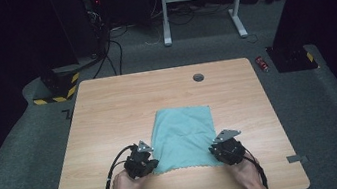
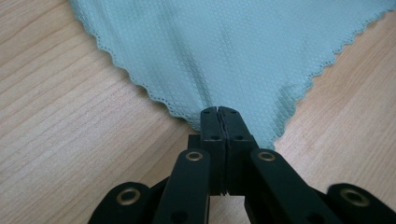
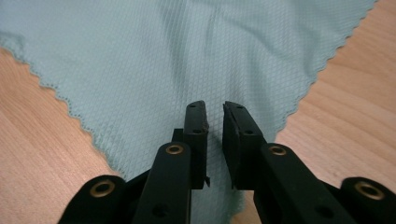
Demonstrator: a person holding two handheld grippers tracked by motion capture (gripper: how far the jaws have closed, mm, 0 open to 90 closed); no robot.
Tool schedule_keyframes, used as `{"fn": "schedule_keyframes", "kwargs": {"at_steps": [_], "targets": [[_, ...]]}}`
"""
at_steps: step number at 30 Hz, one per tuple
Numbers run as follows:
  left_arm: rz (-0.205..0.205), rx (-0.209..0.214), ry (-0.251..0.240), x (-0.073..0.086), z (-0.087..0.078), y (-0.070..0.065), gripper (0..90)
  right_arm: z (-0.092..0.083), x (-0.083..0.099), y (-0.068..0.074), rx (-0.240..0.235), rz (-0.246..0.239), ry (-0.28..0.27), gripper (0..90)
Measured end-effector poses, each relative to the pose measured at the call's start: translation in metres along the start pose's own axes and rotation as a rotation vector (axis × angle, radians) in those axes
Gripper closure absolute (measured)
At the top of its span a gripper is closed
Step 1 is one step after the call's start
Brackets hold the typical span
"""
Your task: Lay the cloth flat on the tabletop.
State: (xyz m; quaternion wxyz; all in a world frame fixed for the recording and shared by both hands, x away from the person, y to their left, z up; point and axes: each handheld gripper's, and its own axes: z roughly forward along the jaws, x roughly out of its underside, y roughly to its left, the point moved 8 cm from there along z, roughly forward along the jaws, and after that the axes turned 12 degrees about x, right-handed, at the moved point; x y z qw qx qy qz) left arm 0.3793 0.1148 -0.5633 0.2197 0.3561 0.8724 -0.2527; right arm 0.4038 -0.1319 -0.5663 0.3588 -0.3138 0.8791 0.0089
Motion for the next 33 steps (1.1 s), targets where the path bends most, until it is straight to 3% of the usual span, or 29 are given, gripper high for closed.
{"fn": "schedule_keyframes", "kwargs": {"at_steps": [5,9,13,15,17,21,23,27,33], "targets": [[-0.008,0.014,0.008,0.004,0.001,0.002,90.0,-0.001,0.007,0.001,-0.003,-0.003,0.002,90.0],[0.0,0.026,0.011,0.006,0.0,0.002,90.0,-0.005,0.011,0.004,0.01,-0.036,-0.002,90.0],[0.014,0.032,-0.013,0.006,-0.006,-0.002,89.9,-0.008,0.014,0.002,-0.016,-0.019,0.011,89.9],[0.039,0.046,-0.044,0.002,-0.01,-0.01,86.6,-0.015,0.011,0.002,-0.022,-0.005,-0.027,82.2],[0.056,0.052,-0.046,0.001,-0.011,-0.018,77.1,-0.022,0.007,0.004,-0.036,0.007,-0.061,76.9],[0.084,0.035,-0.002,0.005,-0.001,-0.026,72.8,-0.019,0.01,0.011,-0.047,-0.01,-0.037,73.2],[0.073,0.028,0.015,0.008,0.005,-0.024,74.0,-0.014,0.014,0.013,-0.047,-0.018,-0.014,73.7],[0.08,0.022,0.009,0.01,0.006,-0.021,88.2,-0.012,0.019,0.011,-0.052,-0.016,-0.018,89.8],[0.102,0.045,0.035,0.015,0.003,-0.024,90.0,-0.017,0.021,0.015,-0.035,-0.079,-0.013,90.0]]}}
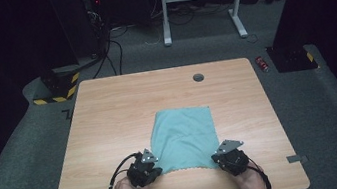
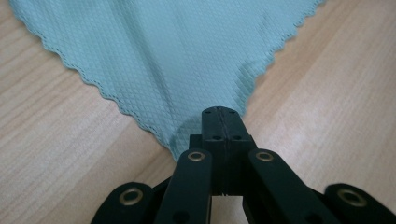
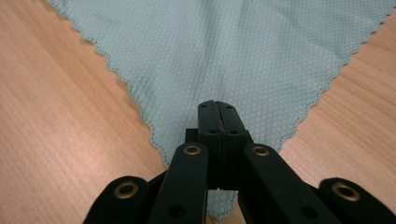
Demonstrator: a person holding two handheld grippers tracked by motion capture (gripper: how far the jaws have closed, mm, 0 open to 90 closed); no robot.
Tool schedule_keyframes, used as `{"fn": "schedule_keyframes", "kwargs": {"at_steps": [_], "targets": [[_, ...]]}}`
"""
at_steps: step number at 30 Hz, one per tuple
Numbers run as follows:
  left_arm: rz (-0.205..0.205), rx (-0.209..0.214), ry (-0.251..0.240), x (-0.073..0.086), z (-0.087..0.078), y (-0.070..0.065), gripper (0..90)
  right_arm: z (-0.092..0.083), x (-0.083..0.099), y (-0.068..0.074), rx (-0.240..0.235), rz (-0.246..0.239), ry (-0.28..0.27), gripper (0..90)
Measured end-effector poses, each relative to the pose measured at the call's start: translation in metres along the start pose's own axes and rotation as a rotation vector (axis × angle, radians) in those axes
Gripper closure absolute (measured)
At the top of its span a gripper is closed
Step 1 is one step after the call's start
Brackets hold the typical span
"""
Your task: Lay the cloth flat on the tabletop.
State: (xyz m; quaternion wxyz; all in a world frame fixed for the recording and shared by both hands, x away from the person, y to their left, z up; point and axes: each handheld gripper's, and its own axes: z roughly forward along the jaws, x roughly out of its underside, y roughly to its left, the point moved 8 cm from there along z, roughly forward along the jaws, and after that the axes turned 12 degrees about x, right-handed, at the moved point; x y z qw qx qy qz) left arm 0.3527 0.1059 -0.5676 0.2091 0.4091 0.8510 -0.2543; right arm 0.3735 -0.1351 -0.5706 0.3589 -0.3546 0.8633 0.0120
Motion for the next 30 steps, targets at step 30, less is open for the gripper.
{"fn": "schedule_keyframes", "kwargs": {"at_steps": [30], "targets": [[-0.284,-0.197,-0.27,-0.087,0.019,0.137,82.6,0.032,-0.031,-0.055,0.066,0.219,-0.08,70.3]]}}
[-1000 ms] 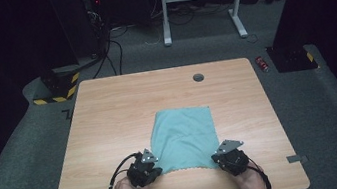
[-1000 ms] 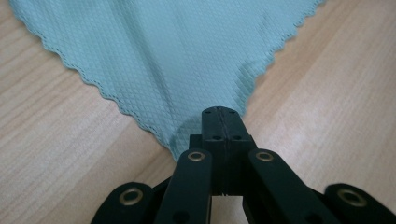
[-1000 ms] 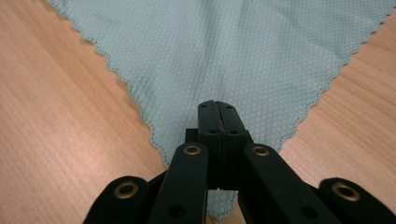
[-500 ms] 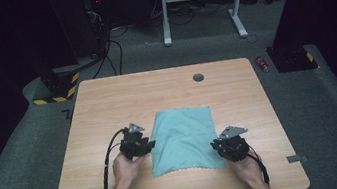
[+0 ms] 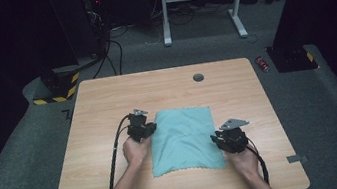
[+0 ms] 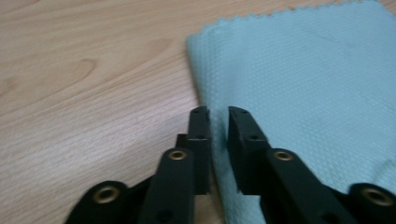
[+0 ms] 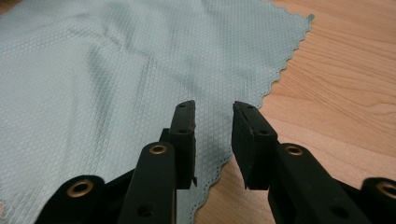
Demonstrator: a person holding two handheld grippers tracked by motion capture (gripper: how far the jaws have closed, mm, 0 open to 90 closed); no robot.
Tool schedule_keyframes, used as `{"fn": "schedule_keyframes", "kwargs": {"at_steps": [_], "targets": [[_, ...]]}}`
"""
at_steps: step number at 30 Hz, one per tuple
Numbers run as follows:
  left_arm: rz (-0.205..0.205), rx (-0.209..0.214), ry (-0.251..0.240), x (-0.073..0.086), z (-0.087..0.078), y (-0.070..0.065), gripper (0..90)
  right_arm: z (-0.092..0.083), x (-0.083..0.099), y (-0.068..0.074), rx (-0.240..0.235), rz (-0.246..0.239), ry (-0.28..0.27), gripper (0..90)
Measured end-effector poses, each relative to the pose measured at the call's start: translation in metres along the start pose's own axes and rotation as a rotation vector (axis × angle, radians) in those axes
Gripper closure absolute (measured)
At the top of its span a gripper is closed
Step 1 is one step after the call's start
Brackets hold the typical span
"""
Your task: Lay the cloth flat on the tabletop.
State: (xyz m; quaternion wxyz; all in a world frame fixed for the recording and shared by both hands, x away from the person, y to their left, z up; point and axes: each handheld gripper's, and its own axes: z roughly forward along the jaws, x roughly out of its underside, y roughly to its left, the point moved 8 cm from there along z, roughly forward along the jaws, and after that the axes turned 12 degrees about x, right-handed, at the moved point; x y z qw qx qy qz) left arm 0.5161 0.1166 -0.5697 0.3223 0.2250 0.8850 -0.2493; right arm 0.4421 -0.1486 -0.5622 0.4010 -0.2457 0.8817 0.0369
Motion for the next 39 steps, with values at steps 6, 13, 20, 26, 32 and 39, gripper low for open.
{"fn": "schedule_keyframes", "kwargs": {"at_steps": [6,13,20,26,32,39], "targets": [[-0.02,0.019,0.001,0.0,0.001,0.0,89.5,0.003,0.001,0.001,-0.005,0.0,0.006,71.1],[0.13,0.029,0.011,-0.015,0.001,-0.027,89.5,0.004,0.001,0.003,-0.008,-0.007,0.005,71.3],[0.228,0.095,0.148,-0.008,0.03,-0.053,85.8,0.004,0.001,0.005,-0.014,-0.01,-0.001,71.3],[0.226,0.072,0.094,-0.016,0.017,-0.048,77.4,0.004,0.001,0.004,-0.013,-0.008,-0.004,71.3],[0.113,0.041,0.031,-0.025,0.014,-0.031,66.1,0.003,0.0,0.005,-0.017,-0.006,-0.011,71.1],[0.086,0.071,0.018,-0.027,0.033,-0.032,56.2,0.004,0.002,0.003,-0.012,-0.003,-0.006,71.0]]}}
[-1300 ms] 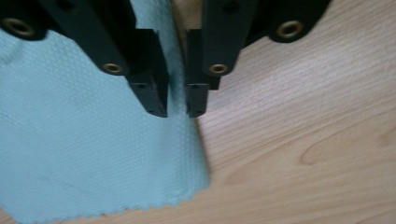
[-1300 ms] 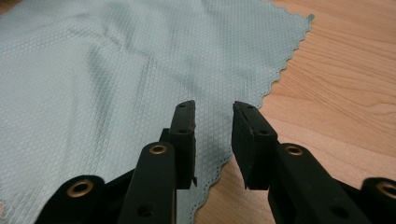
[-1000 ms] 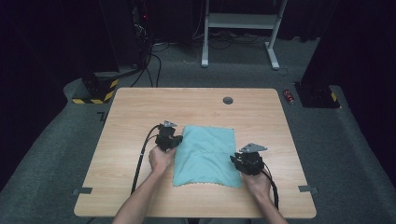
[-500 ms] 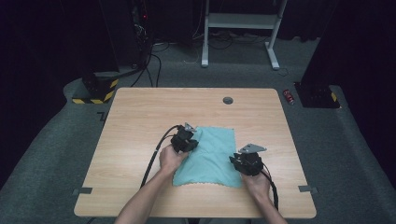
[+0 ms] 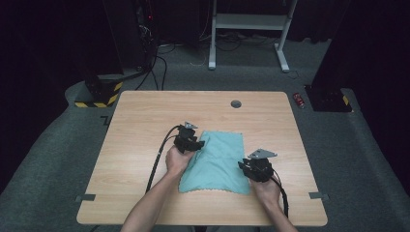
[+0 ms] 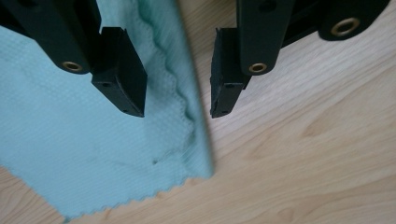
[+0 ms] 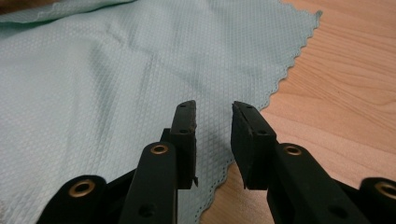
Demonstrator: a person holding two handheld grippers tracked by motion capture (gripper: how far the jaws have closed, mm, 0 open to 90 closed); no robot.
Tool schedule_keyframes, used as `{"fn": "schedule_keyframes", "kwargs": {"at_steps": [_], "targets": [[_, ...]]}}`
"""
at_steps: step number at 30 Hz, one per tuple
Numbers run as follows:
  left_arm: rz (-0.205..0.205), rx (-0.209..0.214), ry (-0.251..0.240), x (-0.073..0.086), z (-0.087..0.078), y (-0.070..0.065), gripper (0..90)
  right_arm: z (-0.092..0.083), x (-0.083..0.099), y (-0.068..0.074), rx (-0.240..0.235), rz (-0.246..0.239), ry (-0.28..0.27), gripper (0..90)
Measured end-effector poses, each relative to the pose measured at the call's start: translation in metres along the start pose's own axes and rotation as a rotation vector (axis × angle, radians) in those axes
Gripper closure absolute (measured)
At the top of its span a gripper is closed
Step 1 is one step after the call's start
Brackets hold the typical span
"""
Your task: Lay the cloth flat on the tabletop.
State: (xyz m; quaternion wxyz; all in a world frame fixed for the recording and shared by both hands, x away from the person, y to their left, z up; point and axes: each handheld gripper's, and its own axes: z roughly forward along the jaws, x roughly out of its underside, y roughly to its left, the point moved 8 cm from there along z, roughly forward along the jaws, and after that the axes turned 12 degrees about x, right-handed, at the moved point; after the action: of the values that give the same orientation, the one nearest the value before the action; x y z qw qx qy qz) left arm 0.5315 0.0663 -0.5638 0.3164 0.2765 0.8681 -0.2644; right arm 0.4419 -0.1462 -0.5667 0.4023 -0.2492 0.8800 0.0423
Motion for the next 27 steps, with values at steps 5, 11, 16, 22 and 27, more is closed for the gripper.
{"fn": "schedule_keyframes", "kwargs": {"at_steps": [5,11,16,22,27], "targets": [[0.01,0.0,-0.005,-0.01,0.006,-0.005,56.3,0.002,0.004,0.001,0.006,0.0,0.014,71.0],[-0.011,0.016,0.025,-0.009,0.012,-0.001,73.5,0.004,0.005,0.003,0.005,0.001,0.02,71.2],[-0.015,0.021,0.028,-0.009,0.007,0.002,89.0,0.004,0.006,0.002,0.006,0.0,0.017,71.3],[0.007,-0.035,0.008,-0.014,-0.009,0.011,89.4,0.004,0.005,0.003,0.005,0.004,0.014,71.4],[0.01,-0.101,-0.002,-0.014,-0.028,0.03,89.0,0.0,0.004,0.004,0.002,0.002,0.003,71.6]]}}
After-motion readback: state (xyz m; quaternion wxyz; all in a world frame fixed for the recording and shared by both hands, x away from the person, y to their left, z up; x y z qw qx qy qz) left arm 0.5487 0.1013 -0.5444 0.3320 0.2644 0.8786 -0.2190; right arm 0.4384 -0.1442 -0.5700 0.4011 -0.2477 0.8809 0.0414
